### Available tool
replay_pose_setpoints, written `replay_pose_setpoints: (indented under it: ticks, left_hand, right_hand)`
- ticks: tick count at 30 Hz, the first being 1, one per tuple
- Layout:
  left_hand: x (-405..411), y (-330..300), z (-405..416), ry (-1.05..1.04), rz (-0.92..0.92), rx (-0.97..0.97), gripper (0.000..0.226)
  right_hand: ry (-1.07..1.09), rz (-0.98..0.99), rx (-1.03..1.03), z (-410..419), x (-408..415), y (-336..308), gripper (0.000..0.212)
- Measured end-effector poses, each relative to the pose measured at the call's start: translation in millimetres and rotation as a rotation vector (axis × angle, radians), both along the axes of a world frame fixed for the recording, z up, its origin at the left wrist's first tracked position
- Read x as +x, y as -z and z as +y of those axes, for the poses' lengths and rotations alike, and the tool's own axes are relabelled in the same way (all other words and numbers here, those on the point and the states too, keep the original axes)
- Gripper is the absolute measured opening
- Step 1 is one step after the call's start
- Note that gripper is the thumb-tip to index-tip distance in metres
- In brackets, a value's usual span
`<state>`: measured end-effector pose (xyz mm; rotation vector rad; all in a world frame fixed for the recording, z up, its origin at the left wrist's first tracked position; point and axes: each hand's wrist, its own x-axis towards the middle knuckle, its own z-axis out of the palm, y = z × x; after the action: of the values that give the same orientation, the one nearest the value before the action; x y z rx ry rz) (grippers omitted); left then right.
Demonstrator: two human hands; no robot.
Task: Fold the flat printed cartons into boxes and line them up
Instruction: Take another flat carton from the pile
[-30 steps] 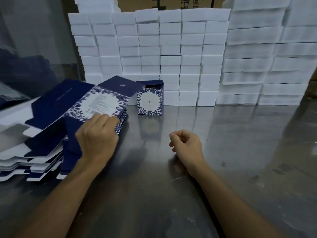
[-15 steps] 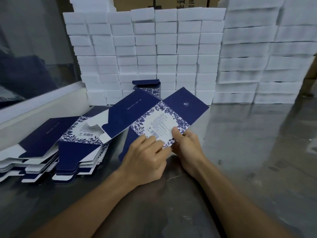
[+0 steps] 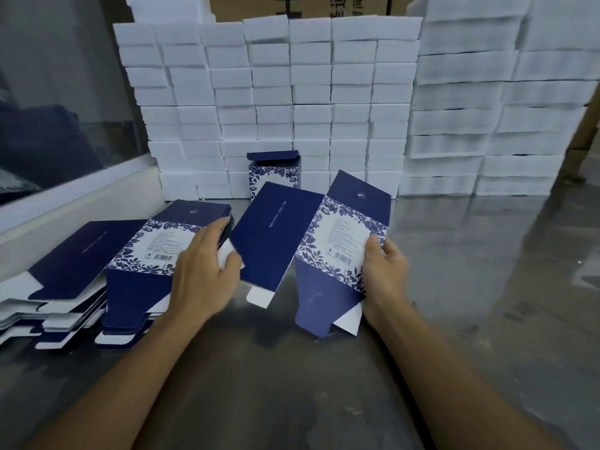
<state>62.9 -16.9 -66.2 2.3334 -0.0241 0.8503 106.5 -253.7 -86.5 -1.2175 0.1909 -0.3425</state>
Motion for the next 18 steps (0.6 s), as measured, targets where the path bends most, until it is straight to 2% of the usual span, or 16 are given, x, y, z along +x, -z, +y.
replay_pose_setpoints:
  ticks: [3, 6, 8, 11, 12, 14, 16, 17, 18]
  left_hand:
    - [5, 6, -1, 0.12, 0.134, -0.224, 0.068]
    - [8, 8, -1, 0.206, 0.174, -0.306, 0.071]
    - [8, 8, 0, 0.163, 0.171, -0.246, 0.067]
    - [7, 7, -2, 0.137, 0.115, -0.04, 0.056]
    - [7, 6, -5, 0.142, 0.099, -0.016, 0.054]
    - [5, 3, -12, 0.164, 0.092, -0.092, 0.046]
    - [1, 0, -19, 0.218, 0.121, -0.221, 0.021]
    - [-1, -4, -23, 0.266, 0.159, -0.303, 0.017]
    - [0, -4, -26, 0.331, 0.18, -0.392, 0.024]
  right_hand:
    - [-0.035, 0.017, -0.019, -1, 0, -1, 0.023]
    - [-0.053, 0.054, 0.006, -6, 0, -3, 0.024]
    - [-0.058, 0.079, 0.001, -10, 0, -4, 0.023]
    - [-0.067, 0.072, -0.014, -11, -1, -8, 0.026]
    - [-0.083, 0.044, -0.015, -10, -2, -10, 0.028]
    - [-0.136, -0.049, -0.01, -7, -3, -12, 0.029]
    - [-0.202, -0.165, -0.028, -1, -3, -13, 0.034]
    - [-0.236, -0.231, -0.059, 2, -3, -14, 0.04]
    - [-0.264, -0.291, -0.1, 5, -4, -15, 0.047]
